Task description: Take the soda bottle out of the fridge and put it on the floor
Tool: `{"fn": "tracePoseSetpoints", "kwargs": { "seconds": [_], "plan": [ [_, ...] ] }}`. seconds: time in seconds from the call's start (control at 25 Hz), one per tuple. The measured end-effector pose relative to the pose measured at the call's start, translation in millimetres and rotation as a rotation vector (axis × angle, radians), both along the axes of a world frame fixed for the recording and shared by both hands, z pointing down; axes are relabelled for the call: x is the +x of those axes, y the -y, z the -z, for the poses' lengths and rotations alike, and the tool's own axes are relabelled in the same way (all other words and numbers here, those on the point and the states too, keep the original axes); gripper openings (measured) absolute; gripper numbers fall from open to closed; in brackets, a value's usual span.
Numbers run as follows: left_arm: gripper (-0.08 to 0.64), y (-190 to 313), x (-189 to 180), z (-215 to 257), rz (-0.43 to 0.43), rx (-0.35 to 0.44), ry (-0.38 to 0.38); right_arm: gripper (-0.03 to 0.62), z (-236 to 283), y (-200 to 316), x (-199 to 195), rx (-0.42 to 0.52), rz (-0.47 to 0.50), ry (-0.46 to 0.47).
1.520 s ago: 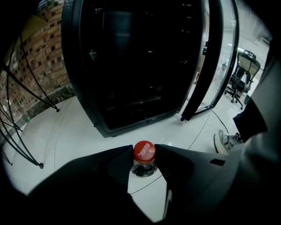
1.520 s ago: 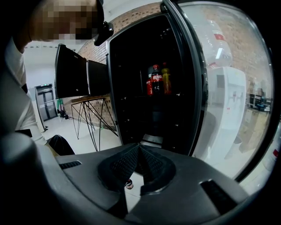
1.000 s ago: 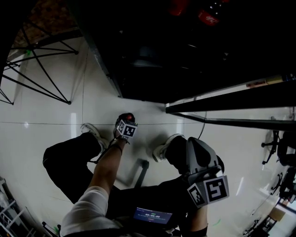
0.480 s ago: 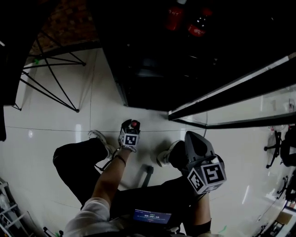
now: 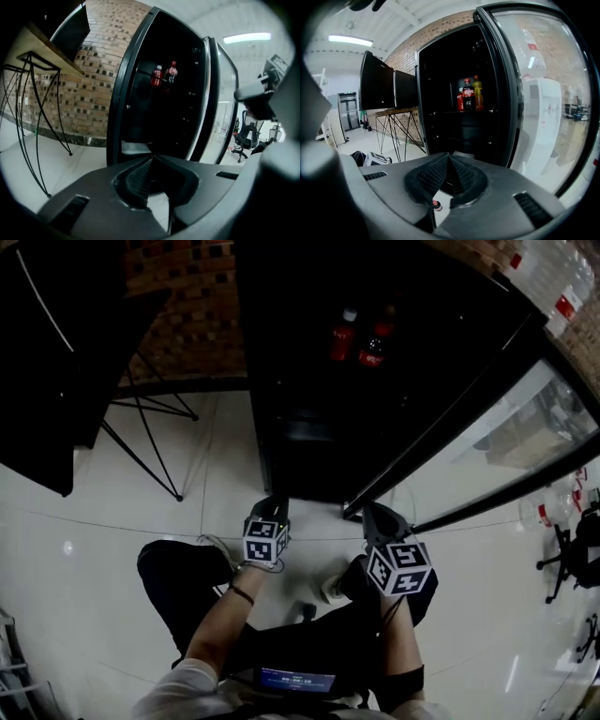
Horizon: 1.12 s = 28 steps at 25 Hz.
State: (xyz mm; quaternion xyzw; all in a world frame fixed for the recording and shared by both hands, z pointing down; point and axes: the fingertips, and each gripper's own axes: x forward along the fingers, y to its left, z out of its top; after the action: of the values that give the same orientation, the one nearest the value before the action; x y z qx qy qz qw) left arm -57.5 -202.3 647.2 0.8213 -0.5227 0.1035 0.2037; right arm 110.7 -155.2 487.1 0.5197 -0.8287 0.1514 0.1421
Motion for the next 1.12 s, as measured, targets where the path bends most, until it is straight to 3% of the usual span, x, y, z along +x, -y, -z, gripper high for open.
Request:
{"fn": "tracePoseSetpoints", "kwargs": {
  "seconds": [0.28, 0.52, 0.8, 1.12],
  "plan": [
    [0.0, -29, -24, 121, 0.03, 0.086, -0.008, -0.006, 10, -13, -9, 0.008, 0.008, 0.031],
    [0.0, -48, -30, 184, 0.014, 0.157, 0.0, -0.006, 19, -22, -8, 0.005, -0.003, 0.095],
    [0.0, -56, -30, 224, 0.018, 0.198, 0.001, -0.006, 30, -27, -6, 0.021, 0.002, 0.145],
    [0.0, -50, -26, 228, 0.02, 0.182, 0.001, -0.006, 38, -31, 0, 0.046, -0.011, 0.157]
  ]
}}
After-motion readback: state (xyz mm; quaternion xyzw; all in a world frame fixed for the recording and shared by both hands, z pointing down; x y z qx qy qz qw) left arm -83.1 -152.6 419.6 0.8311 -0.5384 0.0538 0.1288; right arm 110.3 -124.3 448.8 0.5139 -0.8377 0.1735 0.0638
